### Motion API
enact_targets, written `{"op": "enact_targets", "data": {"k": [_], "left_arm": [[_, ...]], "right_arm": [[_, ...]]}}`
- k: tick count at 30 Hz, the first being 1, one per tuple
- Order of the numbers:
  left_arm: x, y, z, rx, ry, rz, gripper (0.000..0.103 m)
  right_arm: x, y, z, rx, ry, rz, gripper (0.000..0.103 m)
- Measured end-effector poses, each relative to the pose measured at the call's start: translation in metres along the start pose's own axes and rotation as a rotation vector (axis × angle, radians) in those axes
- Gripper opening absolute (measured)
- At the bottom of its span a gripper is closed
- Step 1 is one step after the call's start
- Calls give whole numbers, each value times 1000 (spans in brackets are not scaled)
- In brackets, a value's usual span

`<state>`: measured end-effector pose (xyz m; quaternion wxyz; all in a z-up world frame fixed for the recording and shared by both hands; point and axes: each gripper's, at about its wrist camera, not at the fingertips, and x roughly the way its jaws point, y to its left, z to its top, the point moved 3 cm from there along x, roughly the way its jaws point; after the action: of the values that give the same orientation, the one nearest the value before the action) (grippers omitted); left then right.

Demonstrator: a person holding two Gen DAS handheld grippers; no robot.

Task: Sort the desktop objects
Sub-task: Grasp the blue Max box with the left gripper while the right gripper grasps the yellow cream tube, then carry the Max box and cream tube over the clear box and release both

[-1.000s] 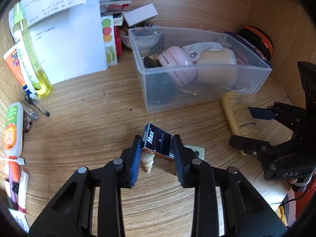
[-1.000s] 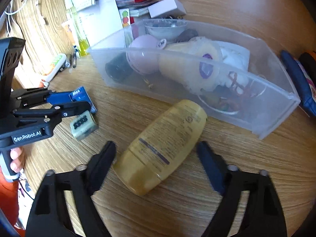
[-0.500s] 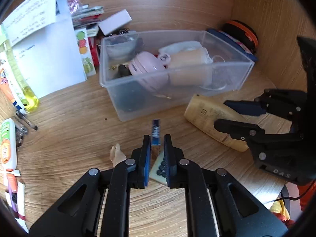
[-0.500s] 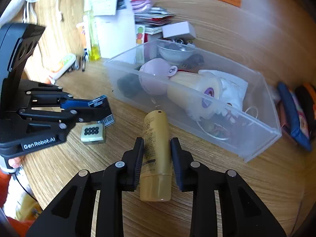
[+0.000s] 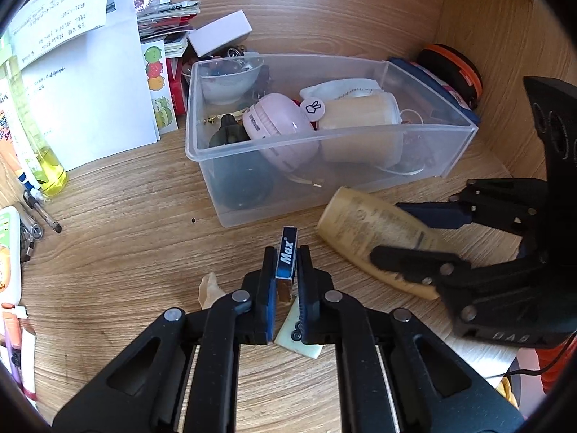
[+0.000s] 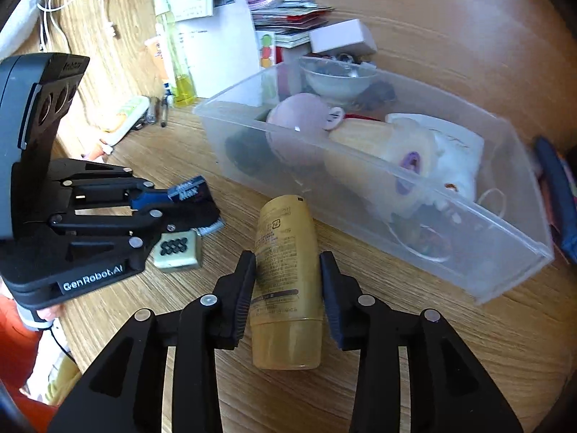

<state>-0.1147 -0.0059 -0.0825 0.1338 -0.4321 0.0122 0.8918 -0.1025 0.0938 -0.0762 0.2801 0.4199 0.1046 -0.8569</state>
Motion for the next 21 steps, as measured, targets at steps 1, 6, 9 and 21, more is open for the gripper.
{"op": "enact_targets", "data": {"k": [1,6,9,21], "left_arm": [[0,1,0,-5,-3,-1,9],[-1,3,1,-19,-10,-3,9],[-3,6,1,-28,-18,-3,9],[-18,13,6,-69,-68,-28,9]], "right_arm": [[2,2,1,-11,5,4,34],[12,9,8,-50,26,9,36],[18,15,9,-79,39,-4,38],[21,22,-2,-93,15,-78,33]]}}
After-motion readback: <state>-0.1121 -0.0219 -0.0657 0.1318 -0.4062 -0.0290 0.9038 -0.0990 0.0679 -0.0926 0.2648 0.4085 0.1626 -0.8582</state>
